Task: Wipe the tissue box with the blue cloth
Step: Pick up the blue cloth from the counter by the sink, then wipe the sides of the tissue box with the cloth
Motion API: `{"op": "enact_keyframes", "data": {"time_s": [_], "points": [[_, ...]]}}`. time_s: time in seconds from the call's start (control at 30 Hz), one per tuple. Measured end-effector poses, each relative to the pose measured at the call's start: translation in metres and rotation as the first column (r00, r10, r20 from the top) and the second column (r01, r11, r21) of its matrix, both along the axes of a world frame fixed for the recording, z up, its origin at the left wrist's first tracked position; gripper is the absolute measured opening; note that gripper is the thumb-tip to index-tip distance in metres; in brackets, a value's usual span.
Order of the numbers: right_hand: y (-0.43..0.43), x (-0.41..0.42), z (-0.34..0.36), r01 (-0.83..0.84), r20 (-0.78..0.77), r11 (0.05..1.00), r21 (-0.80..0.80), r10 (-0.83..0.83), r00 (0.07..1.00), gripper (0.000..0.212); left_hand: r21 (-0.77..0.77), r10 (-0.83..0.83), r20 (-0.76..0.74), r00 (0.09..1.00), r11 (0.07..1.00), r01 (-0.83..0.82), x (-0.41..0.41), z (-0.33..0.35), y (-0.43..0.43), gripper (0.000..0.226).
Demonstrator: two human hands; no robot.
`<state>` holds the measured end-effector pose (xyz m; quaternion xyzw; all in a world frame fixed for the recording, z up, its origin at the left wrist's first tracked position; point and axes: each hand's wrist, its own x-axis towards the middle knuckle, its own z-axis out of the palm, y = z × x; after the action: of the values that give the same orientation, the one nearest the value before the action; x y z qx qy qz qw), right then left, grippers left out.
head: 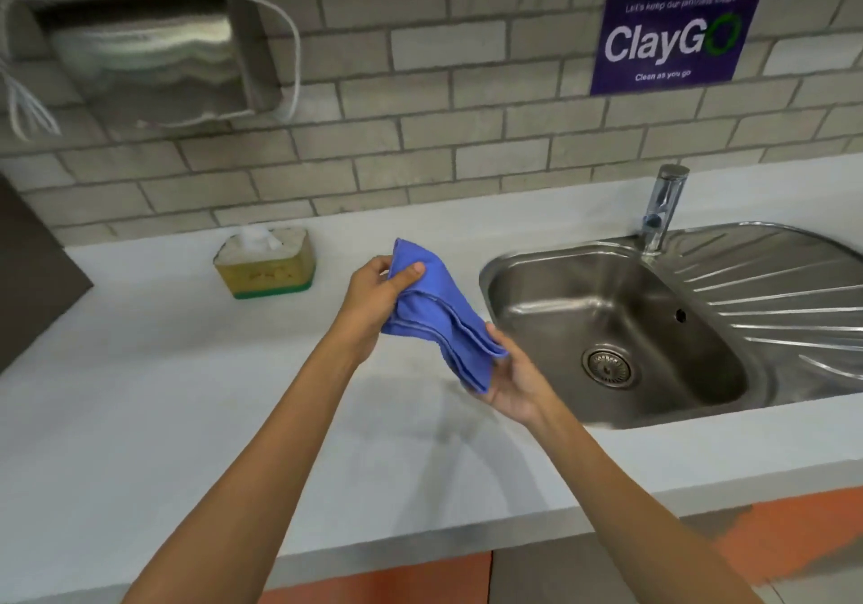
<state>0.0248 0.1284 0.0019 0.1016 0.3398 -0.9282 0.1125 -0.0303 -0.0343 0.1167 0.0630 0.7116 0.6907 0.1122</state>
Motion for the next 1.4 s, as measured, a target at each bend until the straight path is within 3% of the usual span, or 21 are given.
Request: {"op": "enact_keyframes", "data": {"time_s": [0.17, 0.23, 0.33, 0.37, 0.43, 0.53, 0.63, 0.7, 0.8, 0.87, 0.93, 1.1, 1.2, 1.3, 1.4], "points": [[-0.035, -0.049, 0.007, -0.074, 0.136, 0.946, 0.315, 0.032, 0.99, 0.021, -0.091, 0.131, 0.211, 0.969, 0.989, -0.114, -0.049, -0.047, -0.093, 0.03], [-0.054, -0.069, 0.014, -0.06, 0.143, 0.867, 0.495, -0.014, 0.99, 0.022, -0.158, 0.232, 0.24, 0.943, 0.967, -0.197, -0.057, -0.069, -0.114, 0.028], [-0.102, -0.099, 0.028, 0.018, 0.061, 0.701, 0.712, -0.087, 0.994, 0.005, -0.164, 0.281, 0.238, 0.929, 0.955, -0.247, -0.068, -0.088, -0.132, 0.028], [-0.12, -0.109, 0.031, 0.061, 0.008, 0.645, 0.762, -0.104, 0.995, 0.013, -0.154, 0.27, 0.231, 0.935, 0.959, -0.239, -0.072, -0.091, -0.135, 0.029], [-0.156, -0.126, 0.037, 0.134, -0.1, 0.524, 0.841, -0.092, 0.991, 0.023, -0.096, 0.211, 0.237, 0.948, 0.976, -0.193, -0.078, -0.093, -0.14, 0.031], [-0.202, -0.143, 0.046, 0.187, -0.206, 0.327, 0.926, 0.026, 0.978, 0.012, 0.167, 0.102, 0.356, 0.929, 0.971, -0.17, -0.085, -0.088, -0.151, 0.038], [-0.232, -0.156, 0.054, 0.158, -0.2, 0.24, 0.958, 0.164, 0.966, 0.021, 0.389, 0.0, 0.489, 0.872, 0.895, -0.218, -0.102, -0.088, -0.173, 0.054], [-0.241, -0.164, 0.059, 0.092, -0.16, 0.257, 0.962, 0.257, 0.953, 0.02, 0.414, -0.008, 0.519, 0.855, 0.877, -0.243, -0.113, -0.091, -0.188, 0.05], [-0.244, -0.18, 0.059, -0.092, -0.071, 0.425, 0.901, 0.353, 0.933, 0.026, 0.393, 0.04, 0.561, 0.827, 0.866, -0.309, -0.13, -0.102, -0.204, 0.036], [-0.238, -0.195, 0.056, -0.148, -0.043, 0.52, 0.841, 0.338, 0.94, 0.033, 0.354, 0.092, 0.584, 0.807, 0.865, -0.355, -0.14, -0.112, -0.215, 0.031], [-0.229, -0.213, 0.051, -0.094, -0.042, 0.555, 0.827, 0.227, 0.973, 0.031, 0.317, 0.162, 0.6, 0.784, 0.851, -0.418, -0.15, -0.121, -0.23, 0.029], [-0.208, -0.266, 0.021, 0.048, -0.002, 0.573, 0.818, -0.08, 0.997, 0.031, 0.087, 0.44, 0.542, 0.716, 0.818, -0.569, -0.201, -0.132, -0.278, 0.023], [-0.208, -0.295, 0.004, 0.042, 0.031, 0.568, 0.822, -0.119, 0.992, 0.033, -0.019, 0.58, 0.465, 0.669, 0.762, -0.647, -0.242, -0.13, -0.302, 0.027], [-0.213, -0.321, -0.003, 0.048, 0.037, 0.563, 0.825, -0.139, 0.99, 0.04, -0.112, 0.653, 0.307, 0.692, 0.747, -0.656, -0.276, -0.128, -0.316, 0.039], [-0.218, -0.342, -0.007, 0.031, 0.034, 0.494, 0.869, -0.123, 0.992, 0.05, -0.121, 0.648, 0.201, 0.735, 0.761, -0.638, -0.307, -0.126, -0.316, 0.028]]}}
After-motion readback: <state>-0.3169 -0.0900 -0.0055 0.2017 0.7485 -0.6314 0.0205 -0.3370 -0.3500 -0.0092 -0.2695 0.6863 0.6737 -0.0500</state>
